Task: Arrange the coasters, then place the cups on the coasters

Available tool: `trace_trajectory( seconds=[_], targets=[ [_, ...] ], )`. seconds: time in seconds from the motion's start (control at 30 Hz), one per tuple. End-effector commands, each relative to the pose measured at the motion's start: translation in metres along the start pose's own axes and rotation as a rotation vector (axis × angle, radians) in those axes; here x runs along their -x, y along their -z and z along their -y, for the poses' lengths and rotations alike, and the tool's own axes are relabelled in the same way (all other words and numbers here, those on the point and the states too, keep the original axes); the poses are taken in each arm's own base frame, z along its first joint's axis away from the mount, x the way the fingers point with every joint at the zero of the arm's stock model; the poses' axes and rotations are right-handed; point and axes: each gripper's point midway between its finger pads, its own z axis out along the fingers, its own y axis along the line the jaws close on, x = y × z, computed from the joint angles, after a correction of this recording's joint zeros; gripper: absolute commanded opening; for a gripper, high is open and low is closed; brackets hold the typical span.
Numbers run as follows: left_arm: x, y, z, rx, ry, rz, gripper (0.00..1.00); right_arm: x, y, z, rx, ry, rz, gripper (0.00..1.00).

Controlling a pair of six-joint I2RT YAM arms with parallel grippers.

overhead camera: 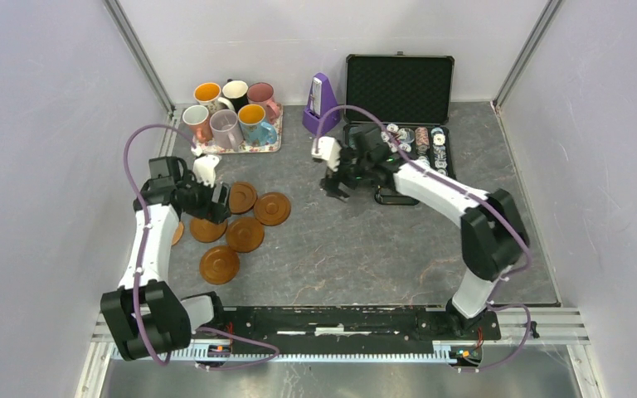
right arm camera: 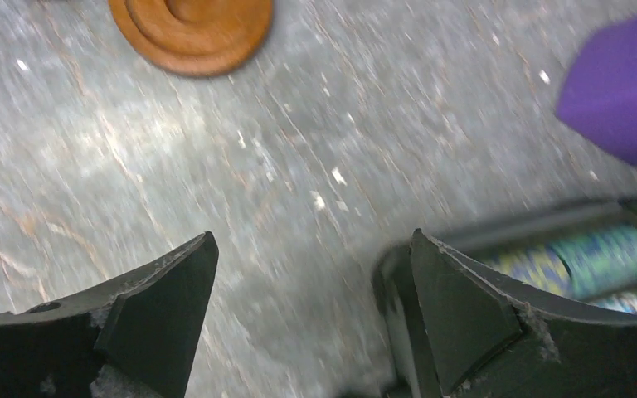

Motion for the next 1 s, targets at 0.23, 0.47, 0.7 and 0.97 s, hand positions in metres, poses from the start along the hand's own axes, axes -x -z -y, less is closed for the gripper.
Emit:
trace_trajectory(
  seconds=[0.23,0.47,0.7,0.97],
  targets=[
    [-0.049,-0.007,0.006,-0.055,-0.121,-0.028,0.85,0.072,-0.103,-0.020,-0.057,-0.039,0.102,0.89],
    [-0.044,-0.023,0.002,-0.086,-0.214,0.019,0.76,0.083,-0.149,-0.024,-0.063,-0.075,0.115,0.88],
    [-0.053,-0.047,0.011,-0.145,-0.287,-0.035,0.75,0.079,-0.175,-0.038,-0.041,-0.067,0.107,0.87],
    [-0.070,-0.069,0.007,-0.114,-0.391,-0.091,0.75,0.051,-0.193,-0.049,-0.025,-0.071,0.048,0.86]
  ],
)
